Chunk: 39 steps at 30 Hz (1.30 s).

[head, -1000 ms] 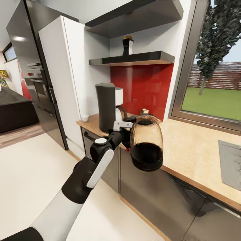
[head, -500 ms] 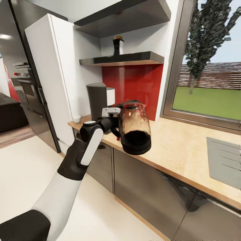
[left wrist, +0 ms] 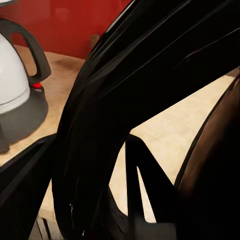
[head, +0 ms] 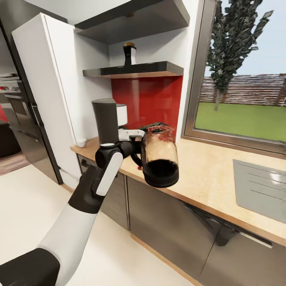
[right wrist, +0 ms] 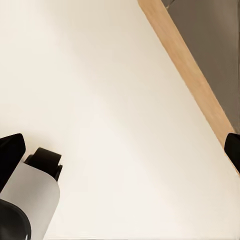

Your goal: Set up a coffee station on the kitchen countertop: keep the coffee maker on the countertop, move the bottle of coffee from the kitchen shelf to the counter next to the coffee maker, place a paper coffee filter on top of the coffee maker, put the saucer next to the coffee maker with the coffee cup on the saucer, and place the electric kettle next to the coffee maker.

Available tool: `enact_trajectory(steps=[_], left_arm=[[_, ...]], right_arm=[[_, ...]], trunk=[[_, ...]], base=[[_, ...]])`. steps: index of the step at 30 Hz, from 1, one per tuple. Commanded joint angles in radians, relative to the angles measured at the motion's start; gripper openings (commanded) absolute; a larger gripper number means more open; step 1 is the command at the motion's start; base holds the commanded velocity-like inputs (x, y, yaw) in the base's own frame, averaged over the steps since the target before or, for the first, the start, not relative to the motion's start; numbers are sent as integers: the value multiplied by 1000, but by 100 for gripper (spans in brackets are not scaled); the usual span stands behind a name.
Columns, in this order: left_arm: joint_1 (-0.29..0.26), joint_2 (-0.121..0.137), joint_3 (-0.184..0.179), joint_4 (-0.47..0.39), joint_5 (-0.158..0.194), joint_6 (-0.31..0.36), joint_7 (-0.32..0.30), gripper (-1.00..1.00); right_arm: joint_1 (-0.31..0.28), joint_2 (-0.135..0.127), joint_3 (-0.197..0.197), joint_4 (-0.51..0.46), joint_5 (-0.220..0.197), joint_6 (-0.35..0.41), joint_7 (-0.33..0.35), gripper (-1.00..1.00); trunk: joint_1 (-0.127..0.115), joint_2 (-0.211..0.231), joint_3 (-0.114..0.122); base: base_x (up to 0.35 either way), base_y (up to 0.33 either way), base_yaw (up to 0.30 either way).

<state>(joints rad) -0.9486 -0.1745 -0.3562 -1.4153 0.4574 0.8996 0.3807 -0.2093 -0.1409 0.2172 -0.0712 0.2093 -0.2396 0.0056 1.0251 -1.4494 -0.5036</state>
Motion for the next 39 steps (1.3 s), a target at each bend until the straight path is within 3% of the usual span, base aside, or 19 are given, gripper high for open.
enact_trajectory(steps=[1,10,13,17,20,22,39], left_arm=[[-1,0,-1,-1,8,3,10,-100],[-1,0,-36,4,6,3,12,-100],[-1,0,-74,30,2,1,16,-100],[-1,0,-78,37,-4,2,18,-100],[-1,0,-79,37,-85,3,15,-100],[-1,0,-81,36,-108,4,14,-100],[-1,0,-85,38,-108,-5,15,-100]], right_arm=[[-1,0,-2,1,8,-3,1,100],[-1,0,-2,1,8,-3,1,100],[0,0,-2,1,8,-3,1,100],[0,0,-2,1,8,-3,1,100],[0,0,-2,1,8,-3,1,100],[-1,0,-2,1,8,-3,1,100],[0,0,-2,1,8,-3,1,100]], trunk=[[0,-1,-1],[0,-1,-1],[0,-1,-1],[0,-1,-1],[0,-1,-1],[0,-1,-1],[0,-1,-1]], base=[[0,0,-218],[185,113,-221],[259,165,-220],[256,163,-220],[246,165,-215],[229,166,-200],[164,179,-139]])
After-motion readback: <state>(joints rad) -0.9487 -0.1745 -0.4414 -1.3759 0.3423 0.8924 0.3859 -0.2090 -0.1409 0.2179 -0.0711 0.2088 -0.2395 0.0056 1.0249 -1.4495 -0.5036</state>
